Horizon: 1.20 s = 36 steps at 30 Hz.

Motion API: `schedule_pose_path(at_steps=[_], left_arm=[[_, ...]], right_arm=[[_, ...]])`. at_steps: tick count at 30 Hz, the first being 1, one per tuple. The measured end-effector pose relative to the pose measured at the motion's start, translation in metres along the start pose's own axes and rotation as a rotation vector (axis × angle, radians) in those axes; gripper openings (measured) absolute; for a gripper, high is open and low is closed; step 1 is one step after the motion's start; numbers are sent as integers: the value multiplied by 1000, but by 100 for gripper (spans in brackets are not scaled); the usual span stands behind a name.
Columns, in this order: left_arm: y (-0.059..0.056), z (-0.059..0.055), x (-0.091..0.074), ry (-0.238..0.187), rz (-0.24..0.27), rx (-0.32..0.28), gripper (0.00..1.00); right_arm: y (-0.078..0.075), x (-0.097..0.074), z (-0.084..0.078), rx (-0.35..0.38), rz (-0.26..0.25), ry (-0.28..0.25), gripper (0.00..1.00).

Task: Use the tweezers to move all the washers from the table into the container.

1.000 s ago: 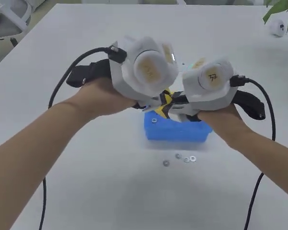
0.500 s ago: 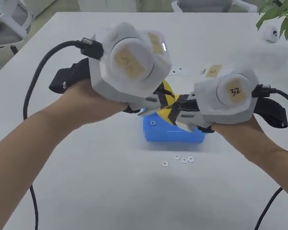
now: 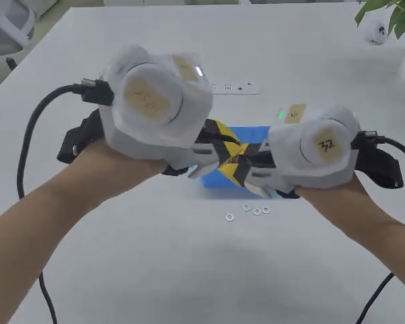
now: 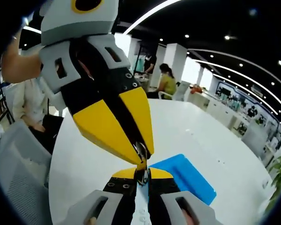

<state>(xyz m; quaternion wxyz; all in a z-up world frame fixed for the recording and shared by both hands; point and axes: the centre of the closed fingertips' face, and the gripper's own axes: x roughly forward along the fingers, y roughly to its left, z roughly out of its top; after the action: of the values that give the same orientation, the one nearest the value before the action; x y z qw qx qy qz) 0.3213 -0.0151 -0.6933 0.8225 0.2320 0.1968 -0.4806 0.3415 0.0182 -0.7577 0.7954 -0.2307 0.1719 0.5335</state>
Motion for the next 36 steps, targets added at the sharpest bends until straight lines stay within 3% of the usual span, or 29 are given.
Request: schedule_pose_path(at_steps=[7, 12, 20, 36], left_arm=[[-7, -2, 1, -15, -30, -32, 0], [-13, -14, 7, 51, -43, 49, 0], [-22, -24, 19, 69, -71, 90, 0], [-27, -47, 31, 79, -91, 73, 0]], right_arm=[[11, 2, -6, -5, 24, 10, 4], [17, 6, -18, 8, 17, 28, 5], [22, 5, -32, 89, 41, 39, 8], [25, 19, -56, 127, 51, 75, 8]])
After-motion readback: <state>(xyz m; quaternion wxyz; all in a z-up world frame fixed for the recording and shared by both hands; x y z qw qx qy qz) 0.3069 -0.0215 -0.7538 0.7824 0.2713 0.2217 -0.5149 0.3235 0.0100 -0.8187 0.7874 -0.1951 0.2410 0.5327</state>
